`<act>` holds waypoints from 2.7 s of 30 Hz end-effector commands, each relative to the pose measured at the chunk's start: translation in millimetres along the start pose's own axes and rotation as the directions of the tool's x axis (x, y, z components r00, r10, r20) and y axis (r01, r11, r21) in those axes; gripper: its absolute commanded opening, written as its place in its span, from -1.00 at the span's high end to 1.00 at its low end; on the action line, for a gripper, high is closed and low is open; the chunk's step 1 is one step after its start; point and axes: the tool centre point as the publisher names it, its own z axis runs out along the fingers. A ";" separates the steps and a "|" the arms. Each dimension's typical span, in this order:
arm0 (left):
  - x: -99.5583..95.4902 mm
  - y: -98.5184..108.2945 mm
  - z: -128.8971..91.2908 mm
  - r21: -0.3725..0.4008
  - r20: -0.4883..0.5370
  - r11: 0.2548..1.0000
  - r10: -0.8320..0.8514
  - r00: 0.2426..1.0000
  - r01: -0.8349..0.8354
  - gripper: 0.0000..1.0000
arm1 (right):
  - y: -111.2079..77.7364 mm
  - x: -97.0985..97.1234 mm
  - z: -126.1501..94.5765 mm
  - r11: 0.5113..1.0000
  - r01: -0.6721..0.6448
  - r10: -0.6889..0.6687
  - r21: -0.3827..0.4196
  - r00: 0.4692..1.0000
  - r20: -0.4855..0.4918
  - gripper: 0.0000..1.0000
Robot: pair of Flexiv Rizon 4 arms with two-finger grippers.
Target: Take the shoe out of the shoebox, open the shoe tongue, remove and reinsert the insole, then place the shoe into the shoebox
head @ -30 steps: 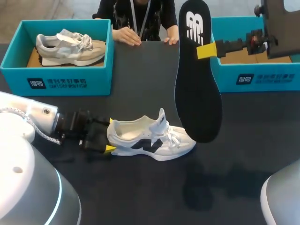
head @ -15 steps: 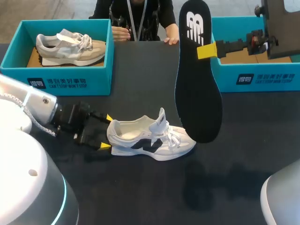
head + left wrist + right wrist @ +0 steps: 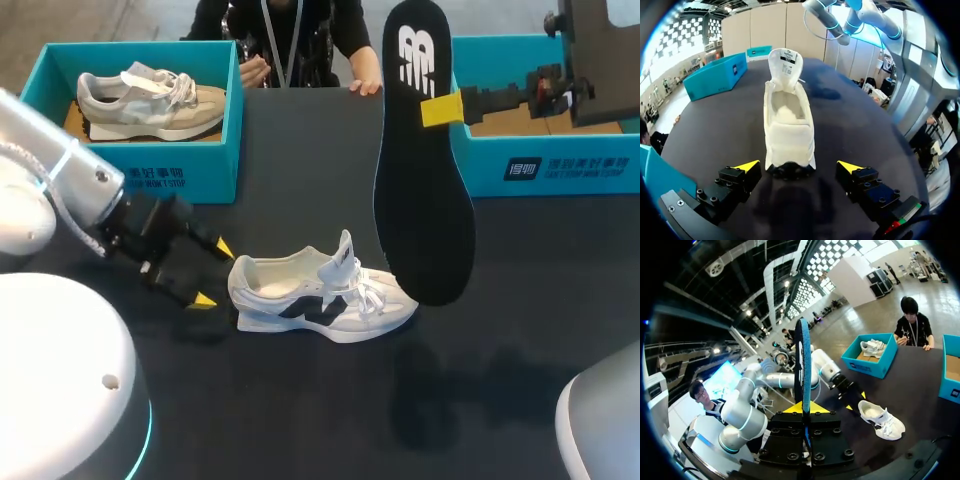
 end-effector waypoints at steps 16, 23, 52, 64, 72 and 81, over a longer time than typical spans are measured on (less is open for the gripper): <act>15.3 -24.9 -31.6 -0.376 -0.032 0.926 0.004 0.999 -0.016 -1.00 | 4.4 -0.8 4.6 1.000 -0.002 0.002 0.006 1.000 0.001 1.00; 18.6 -34.3 -32.0 -0.498 -0.048 0.866 0.015 0.999 -0.037 -1.00 | 4.4 -0.8 4.6 1.000 -0.002 0.002 0.006 1.000 0.001 1.00; 15.3 -51.4 -26.2 -0.654 -0.036 0.756 0.017 0.999 -0.036 -1.00 | 4.4 -0.8 4.6 1.000 -0.002 0.002 0.006 1.000 0.001 1.00; 14.2 -51.7 -24.8 -0.648 -0.040 0.761 0.019 0.999 -0.040 -1.00 | 4.4 -0.8 4.6 1.000 -0.002 0.002 0.006 1.000 0.001 1.00; 14.4 -52.6 -23.5 -0.646 -0.043 0.762 0.020 0.999 -0.043 -1.00 | 4.4 -0.8 4.6 1.000 -0.002 0.002 0.006 1.000 0.001 1.00; 13.6 -54.1 -21.3 -0.646 -0.043 0.762 0.021 0.999 -0.044 -1.00 | 4.4 -0.8 4.6 1.000 -0.002 0.002 0.006 1.000 0.001 1.00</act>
